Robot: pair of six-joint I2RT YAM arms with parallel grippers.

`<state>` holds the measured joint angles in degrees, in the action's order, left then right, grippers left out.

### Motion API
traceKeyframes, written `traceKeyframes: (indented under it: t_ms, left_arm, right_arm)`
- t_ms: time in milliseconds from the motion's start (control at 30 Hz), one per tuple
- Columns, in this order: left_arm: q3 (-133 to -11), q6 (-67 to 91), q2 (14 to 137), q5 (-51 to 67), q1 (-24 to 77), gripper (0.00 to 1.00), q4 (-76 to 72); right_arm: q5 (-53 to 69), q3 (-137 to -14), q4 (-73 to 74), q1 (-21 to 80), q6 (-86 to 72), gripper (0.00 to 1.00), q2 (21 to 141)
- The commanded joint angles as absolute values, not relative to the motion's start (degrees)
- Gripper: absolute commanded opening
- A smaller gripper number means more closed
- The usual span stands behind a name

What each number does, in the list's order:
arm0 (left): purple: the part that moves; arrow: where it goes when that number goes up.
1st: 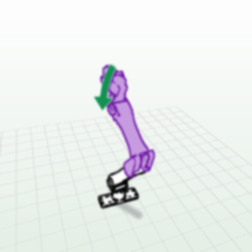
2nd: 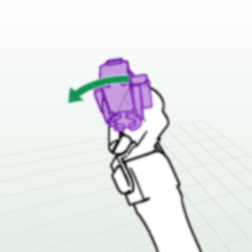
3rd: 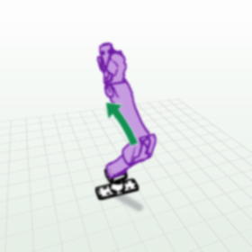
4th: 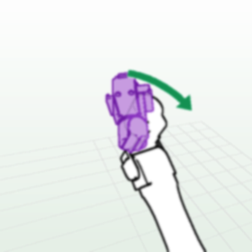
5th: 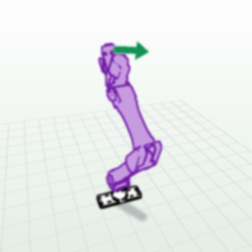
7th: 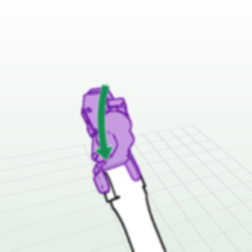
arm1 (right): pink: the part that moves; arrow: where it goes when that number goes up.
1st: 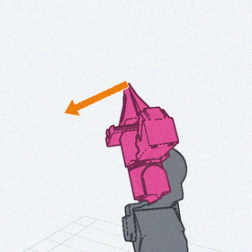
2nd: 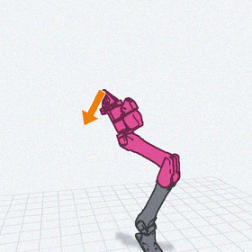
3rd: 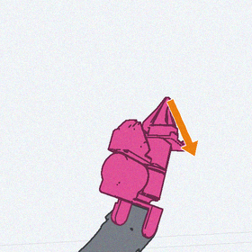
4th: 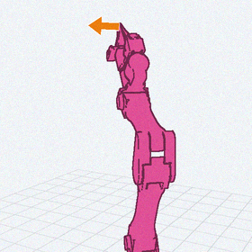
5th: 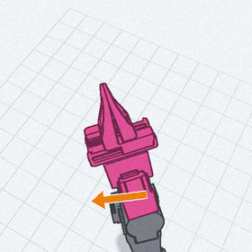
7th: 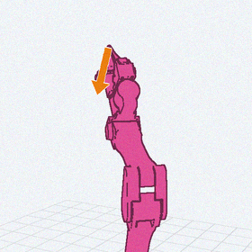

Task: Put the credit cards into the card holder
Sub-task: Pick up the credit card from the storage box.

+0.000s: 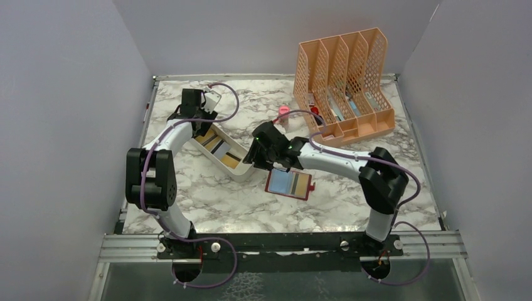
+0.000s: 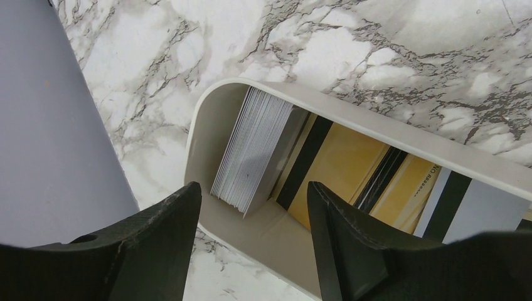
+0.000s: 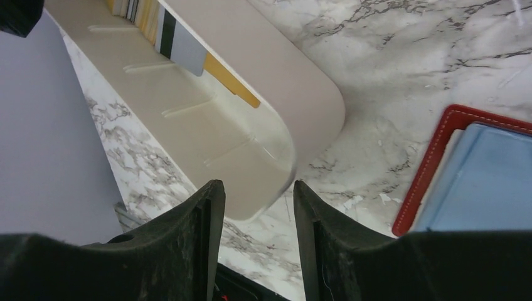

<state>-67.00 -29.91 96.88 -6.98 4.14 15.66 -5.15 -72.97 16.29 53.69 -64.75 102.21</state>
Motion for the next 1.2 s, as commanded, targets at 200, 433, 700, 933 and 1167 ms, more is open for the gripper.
traceKeyframes:
  t_ms: [200, 433, 700, 933, 1167]
  left_arm:
    - [-67.66, -32.09, 96.61, -9.56, 4.04, 0.67, 13.67]
    - [-67.18, -31.35, 94.99, -9.38, 4.03, 0.67, 13.09]
    - [-65.59, -33.33, 93.68, -8.08, 4.04, 0.68, 14.75]
    - [-62.02, -38.11, 91.32, -3.78, 4.48, 0.71, 15.54]
    - [-60.58, -40.96, 89.12, 4.08, 4.91, 0.74, 15.85]
  right_arm:
    - [-13.39, -81.62, 31.79, 56.77, -75.36, 0.45, 110.11]
    - [-15.21, -80.37, 35.17, 58.36, -78.28, 0.41, 109.06]
    - [-16.01, -76.47, 35.13, 63.18, -79.64, 0.38, 105.15]
    - [-16.23, -71.08, 32.63, 64.99, -79.91, 0.36, 103.07]
    - [-15.77, -68.48, 28.59, 65.04, -77.25, 0.35, 100.58]
